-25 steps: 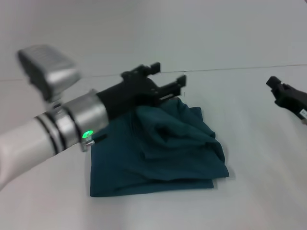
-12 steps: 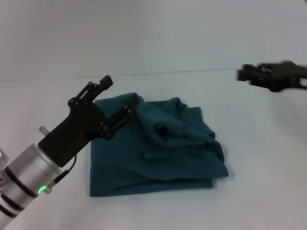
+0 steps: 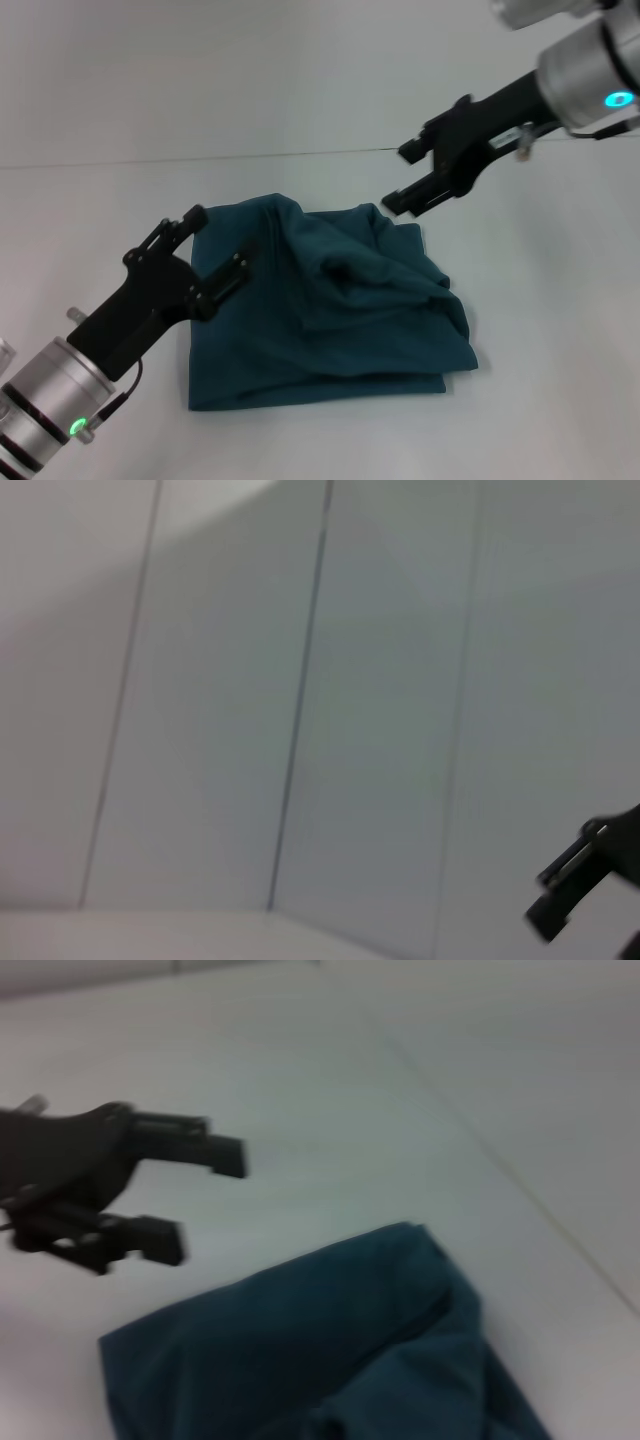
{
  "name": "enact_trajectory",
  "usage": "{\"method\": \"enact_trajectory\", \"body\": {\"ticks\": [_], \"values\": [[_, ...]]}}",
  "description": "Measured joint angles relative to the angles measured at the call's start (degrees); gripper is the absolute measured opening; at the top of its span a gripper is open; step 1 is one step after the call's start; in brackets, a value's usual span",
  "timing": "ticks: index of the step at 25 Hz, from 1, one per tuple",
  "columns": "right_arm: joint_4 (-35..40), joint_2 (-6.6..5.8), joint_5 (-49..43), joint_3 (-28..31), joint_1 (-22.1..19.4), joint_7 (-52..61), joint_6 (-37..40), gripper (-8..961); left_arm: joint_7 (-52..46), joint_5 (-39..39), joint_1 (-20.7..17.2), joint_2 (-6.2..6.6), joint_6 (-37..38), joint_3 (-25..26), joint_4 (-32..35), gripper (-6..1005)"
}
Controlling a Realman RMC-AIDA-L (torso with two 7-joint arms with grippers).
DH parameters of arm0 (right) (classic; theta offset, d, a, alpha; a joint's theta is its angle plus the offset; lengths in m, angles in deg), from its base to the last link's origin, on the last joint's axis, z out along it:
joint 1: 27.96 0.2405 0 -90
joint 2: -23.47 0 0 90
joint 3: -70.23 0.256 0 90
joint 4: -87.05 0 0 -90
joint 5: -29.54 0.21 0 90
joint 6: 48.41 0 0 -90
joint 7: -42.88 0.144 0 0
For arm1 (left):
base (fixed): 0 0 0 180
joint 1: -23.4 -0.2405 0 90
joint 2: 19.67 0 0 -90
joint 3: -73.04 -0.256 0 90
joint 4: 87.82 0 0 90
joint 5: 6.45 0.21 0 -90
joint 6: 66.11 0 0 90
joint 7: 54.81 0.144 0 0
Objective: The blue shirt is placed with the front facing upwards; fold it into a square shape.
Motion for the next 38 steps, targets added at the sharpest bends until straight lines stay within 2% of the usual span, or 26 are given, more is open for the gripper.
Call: {"method": "enact_trajectory", "body": {"ticks": [5, 9, 15, 18, 26, 38], "values": [[1.71, 0.45, -0.71, -10.99, 1.95, 6.99, 0.11, 777, -3.02, 6.77, -1.23, 0.55, -3.56, 4.13, 0.70, 797], [3.37, 2.22, -4.58, -15.48, 2.43, 8.47, -1.01, 813, -7.97, 16.78, -3.93, 0.65, -3.75, 9.08, 5.28, 796], [1.66, 2.74, -4.13, -17.87, 1.75, 8.63, -3.57, 820, -15.10, 29.67, -5.20, 0.54, -4.06, 14.49, 10.74, 795], [-2.70, 2.94, -4.20, -24.24, 1.96, 9.97, -7.01, 811, -18.53, 35.36, -5.40, 0.57, -4.48, 16.07, 11.53, 796], [-9.88, 3.26, -2.73, -34.07, 3.37, 13.87, -15.70, 789, -19.07, 37.97, -5.69, 0.51, -6.30, 17.53, 11.73, 797], [-10.11, 3.73, -1.81, -50.64, 3.00, 22.68, -25.41, 755, -19.16, 38.10, -5.80, 0.52, -6.10, 18.08, 11.67, 797]]}}
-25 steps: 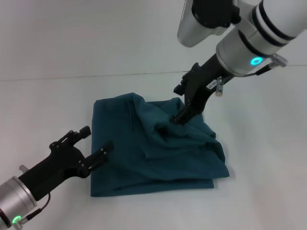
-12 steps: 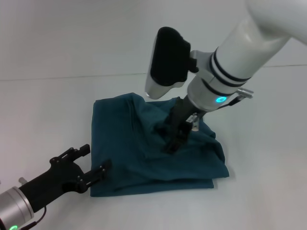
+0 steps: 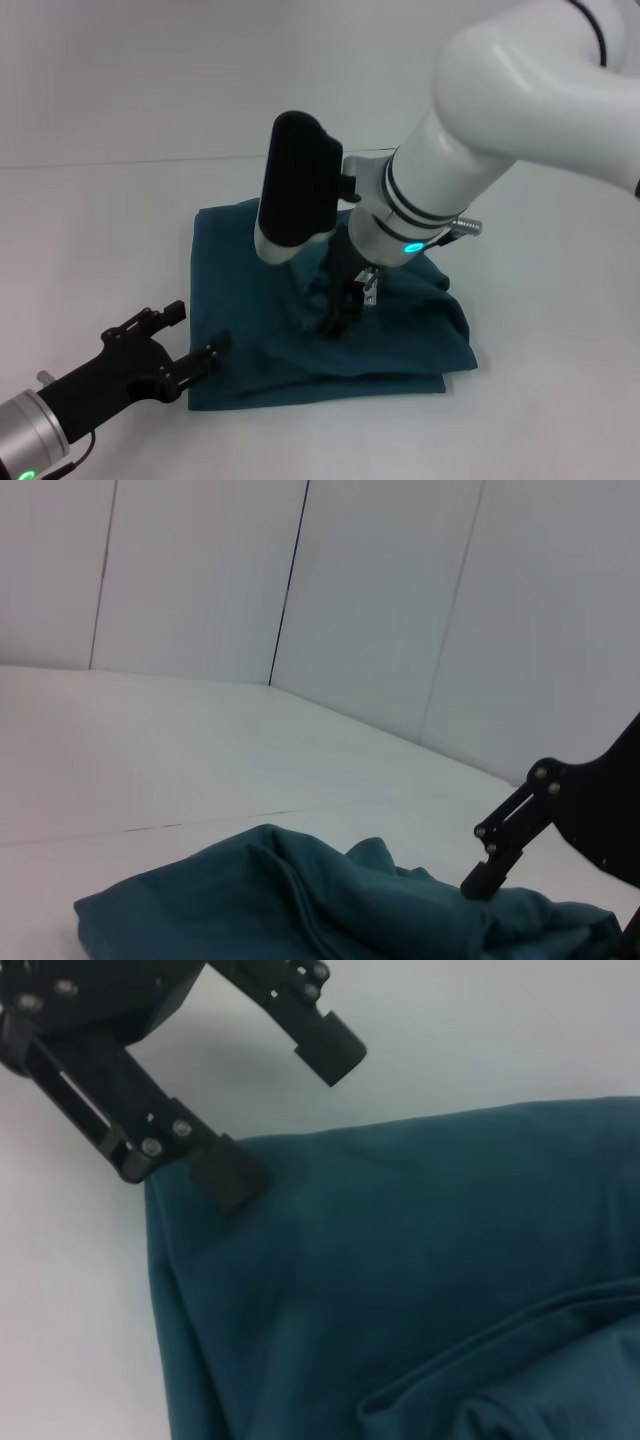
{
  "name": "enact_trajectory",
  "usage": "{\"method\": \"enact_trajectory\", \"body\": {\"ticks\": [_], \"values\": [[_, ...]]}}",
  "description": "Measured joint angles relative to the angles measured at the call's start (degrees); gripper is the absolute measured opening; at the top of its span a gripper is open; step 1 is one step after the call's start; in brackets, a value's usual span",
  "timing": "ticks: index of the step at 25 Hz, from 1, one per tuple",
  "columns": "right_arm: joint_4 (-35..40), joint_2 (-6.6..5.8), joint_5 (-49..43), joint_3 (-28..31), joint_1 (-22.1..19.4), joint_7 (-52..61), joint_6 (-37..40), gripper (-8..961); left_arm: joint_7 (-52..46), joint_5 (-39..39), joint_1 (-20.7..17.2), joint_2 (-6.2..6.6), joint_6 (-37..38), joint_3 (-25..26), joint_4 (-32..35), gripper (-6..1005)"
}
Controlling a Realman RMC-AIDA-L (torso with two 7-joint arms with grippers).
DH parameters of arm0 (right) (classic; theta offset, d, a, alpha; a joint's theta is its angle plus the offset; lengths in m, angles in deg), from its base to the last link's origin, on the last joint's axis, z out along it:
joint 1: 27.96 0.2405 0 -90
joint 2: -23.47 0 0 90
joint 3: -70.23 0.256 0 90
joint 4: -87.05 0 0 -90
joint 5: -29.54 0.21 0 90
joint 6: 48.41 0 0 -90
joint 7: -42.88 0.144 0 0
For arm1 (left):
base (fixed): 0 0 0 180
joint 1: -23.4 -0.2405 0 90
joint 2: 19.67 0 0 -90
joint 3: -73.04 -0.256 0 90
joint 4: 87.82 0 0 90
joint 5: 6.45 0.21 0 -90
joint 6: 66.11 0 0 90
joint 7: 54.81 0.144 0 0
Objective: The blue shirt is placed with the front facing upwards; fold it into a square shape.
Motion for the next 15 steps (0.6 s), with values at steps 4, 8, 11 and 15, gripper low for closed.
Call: {"method": "enact_trajectory", "body": {"ticks": [4, 8, 11, 15], "values": [[0.03, 0.06, 0.00, -4.01, -0.58, 2.63, -1.97, 744, -0.05, 0.03, 0.27, -0.04, -0.05, -0.13, -0.28, 797], [0.15, 0.13, -0.16, -7.60, -0.96, 5.17, -3.96, 732, -0.06, 0.04, 0.34, -0.09, -0.07, -0.21, -0.32, 796], [0.33, 0.14, -0.79, -10.28, -1.38, 7.61, -5.67, 724, -0.08, 0.04, 0.67, -0.09, 0.18, -0.28, -0.36, 796], [1.02, 0.14, -3.08, -11.51, -2.24, 11.33, -7.86, 713, -0.09, 0.04, 1.11, -0.09, 0.22, -0.42, -0.43, 796]]}}
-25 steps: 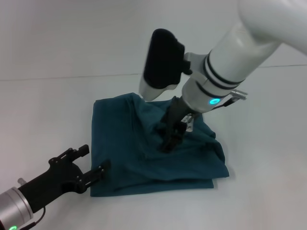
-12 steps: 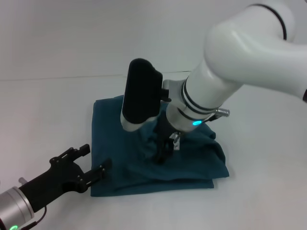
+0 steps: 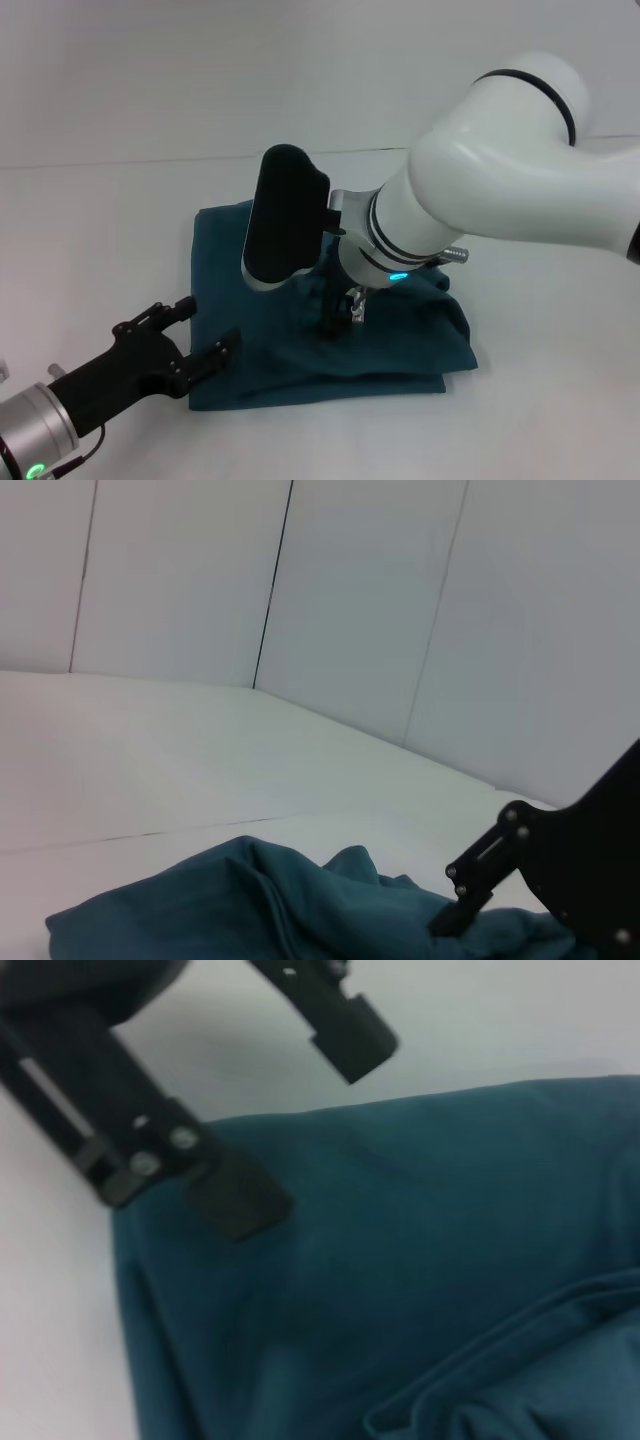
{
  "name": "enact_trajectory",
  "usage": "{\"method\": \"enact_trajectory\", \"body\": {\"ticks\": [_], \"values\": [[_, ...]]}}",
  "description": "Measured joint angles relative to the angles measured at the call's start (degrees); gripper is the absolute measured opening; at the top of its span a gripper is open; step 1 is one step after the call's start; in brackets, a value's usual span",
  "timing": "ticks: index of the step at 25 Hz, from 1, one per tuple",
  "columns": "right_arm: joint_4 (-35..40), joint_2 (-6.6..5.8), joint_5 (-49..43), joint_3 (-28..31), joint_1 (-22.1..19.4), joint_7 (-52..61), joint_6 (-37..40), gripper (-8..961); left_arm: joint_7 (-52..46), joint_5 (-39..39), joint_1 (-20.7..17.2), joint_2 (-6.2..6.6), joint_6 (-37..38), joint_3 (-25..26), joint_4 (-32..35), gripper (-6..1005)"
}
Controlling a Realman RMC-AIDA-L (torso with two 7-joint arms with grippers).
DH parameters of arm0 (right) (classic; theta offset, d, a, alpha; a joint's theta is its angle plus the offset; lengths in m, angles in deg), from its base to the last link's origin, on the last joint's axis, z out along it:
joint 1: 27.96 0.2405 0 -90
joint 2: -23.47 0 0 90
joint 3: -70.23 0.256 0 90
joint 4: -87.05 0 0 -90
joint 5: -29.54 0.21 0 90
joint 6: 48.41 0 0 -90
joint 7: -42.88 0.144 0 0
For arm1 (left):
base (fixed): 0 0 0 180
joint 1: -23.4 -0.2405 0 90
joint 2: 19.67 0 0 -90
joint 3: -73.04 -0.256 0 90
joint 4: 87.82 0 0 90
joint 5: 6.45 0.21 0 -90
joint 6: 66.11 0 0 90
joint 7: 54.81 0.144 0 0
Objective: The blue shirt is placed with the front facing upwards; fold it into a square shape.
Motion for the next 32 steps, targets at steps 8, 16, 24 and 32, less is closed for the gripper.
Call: {"method": "enact_trajectory", "body": {"ticks": [8, 16, 24, 32], "values": [[3.03, -0.39, -4.57, 0.36, -1.83, 4.48, -2.21, 642, 0.00, 0.00, 0.49, 0.00, 0.11, -0.50, -0.17, 796], [3.29, -0.57, -9.87, 3.04, -3.20, 10.31, -4.01, 243, -0.27, 0.00, 0.58, 0.00, 0.14, -0.76, -0.17, 795], [3.30, -0.73, -11.60, 14.00, -5.38, 11.79, -5.31, 58, -0.35, 0.00, 0.76, 0.00, 0.15, -0.73, -0.14, 795], [3.17, -0.80, -15.56, 24.03, -8.61, 13.30, -7.79, 61, -1.25, 0.00, 0.89, 0.00, 0.65, -0.72, 0.28, 796]]}}
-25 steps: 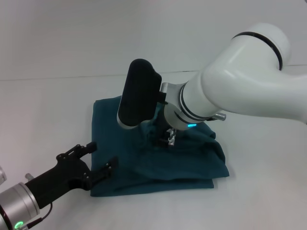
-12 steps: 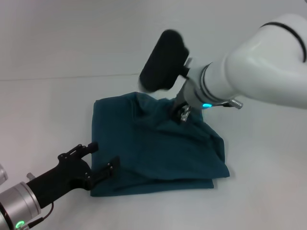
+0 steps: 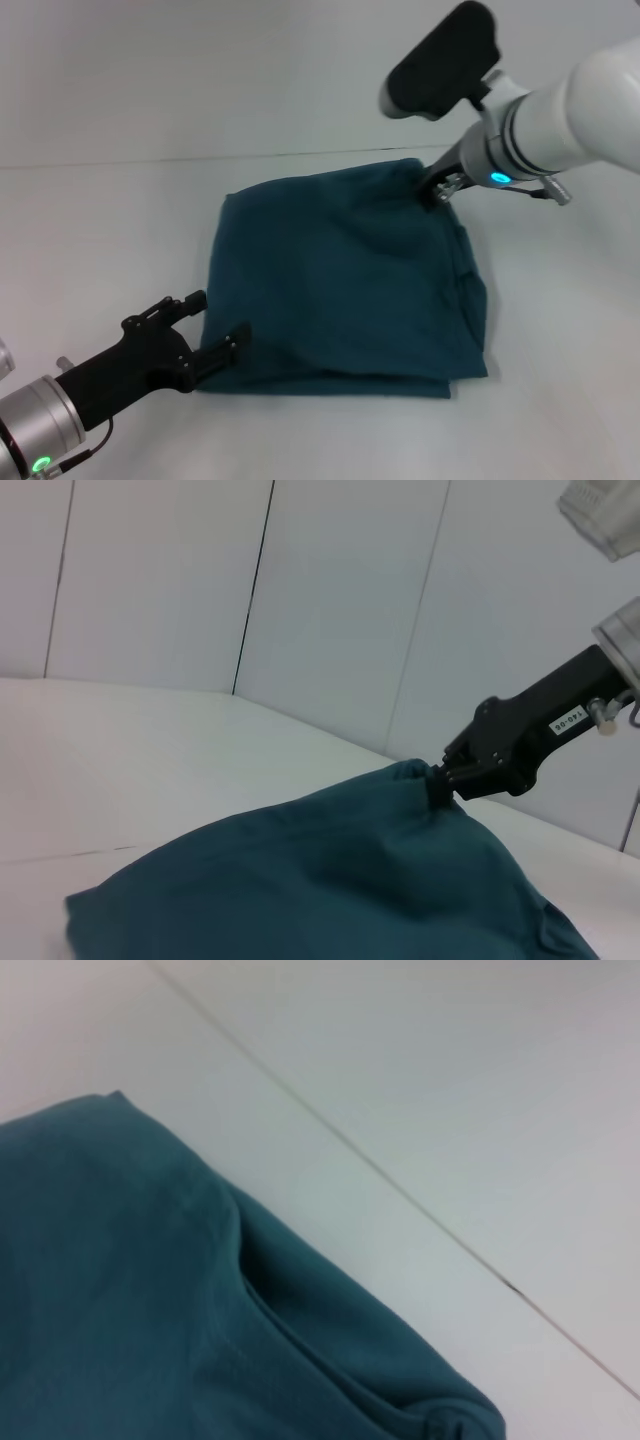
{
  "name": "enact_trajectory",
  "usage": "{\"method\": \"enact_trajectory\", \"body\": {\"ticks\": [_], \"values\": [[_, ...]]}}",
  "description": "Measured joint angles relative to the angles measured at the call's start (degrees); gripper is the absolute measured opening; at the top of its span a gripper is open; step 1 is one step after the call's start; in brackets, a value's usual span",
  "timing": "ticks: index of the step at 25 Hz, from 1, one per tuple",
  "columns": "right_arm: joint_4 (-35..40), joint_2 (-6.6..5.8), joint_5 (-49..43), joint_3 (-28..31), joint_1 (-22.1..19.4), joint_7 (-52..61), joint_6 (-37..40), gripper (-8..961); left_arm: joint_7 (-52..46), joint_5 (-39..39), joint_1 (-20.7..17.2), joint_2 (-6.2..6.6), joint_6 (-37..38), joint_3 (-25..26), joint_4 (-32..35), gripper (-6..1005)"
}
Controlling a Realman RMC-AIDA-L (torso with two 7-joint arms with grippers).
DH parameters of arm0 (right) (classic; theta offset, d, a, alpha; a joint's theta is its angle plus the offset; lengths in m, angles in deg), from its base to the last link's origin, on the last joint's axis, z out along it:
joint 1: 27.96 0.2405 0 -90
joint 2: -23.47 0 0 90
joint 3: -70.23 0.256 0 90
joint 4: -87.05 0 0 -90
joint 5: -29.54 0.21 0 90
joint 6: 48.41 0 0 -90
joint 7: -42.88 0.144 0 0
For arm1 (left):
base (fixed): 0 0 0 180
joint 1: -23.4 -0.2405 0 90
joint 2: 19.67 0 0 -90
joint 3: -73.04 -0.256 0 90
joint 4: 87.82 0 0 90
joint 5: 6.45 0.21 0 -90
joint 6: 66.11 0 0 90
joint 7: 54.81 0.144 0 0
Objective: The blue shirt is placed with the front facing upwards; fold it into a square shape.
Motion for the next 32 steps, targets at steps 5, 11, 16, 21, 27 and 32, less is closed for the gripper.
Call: {"method": "enact_trajectory", "body": {"ticks": [5, 11, 16, 21, 27, 32], "values": [[-1.95, -0.10, -0.25, 2.38, -1.96, 0.23, -3.77, 65, -0.01, 0.00, 0.24, 0.04, 0.19, -0.03, 0.09, 797], [-6.72, 0.14, 0.33, 2.43, -2.35, 1.20, -8.51, 105, -0.06, 0.00, 0.39, 0.09, 0.30, -0.09, 0.09, 796], [-2.97, -0.14, 4.45, 3.01, -5.40, 1.43, -10.79, 287, -0.07, 0.00, 0.41, 0.17, 0.30, -0.07, 0.08, 795], [5.33, -0.26, 8.63, 4.36, -9.90, 1.16, -12.16, 494, -0.07, 0.00, 0.41, 0.18, 0.26, 0.08, 0.08, 797], [11.90, -0.25, 18.83, 3.59, -14.30, -4.26, -12.71, 572, -0.07, -0.18, 0.09, 0.13, 0.22, 0.28, 0.07, 796], [12.76, -0.14, 36.39, -0.15, -18.85, -22.79, -15.13, 637, -0.07, -0.38, -0.22, 0.01, 0.29, 0.34, 0.00, 795]]}}
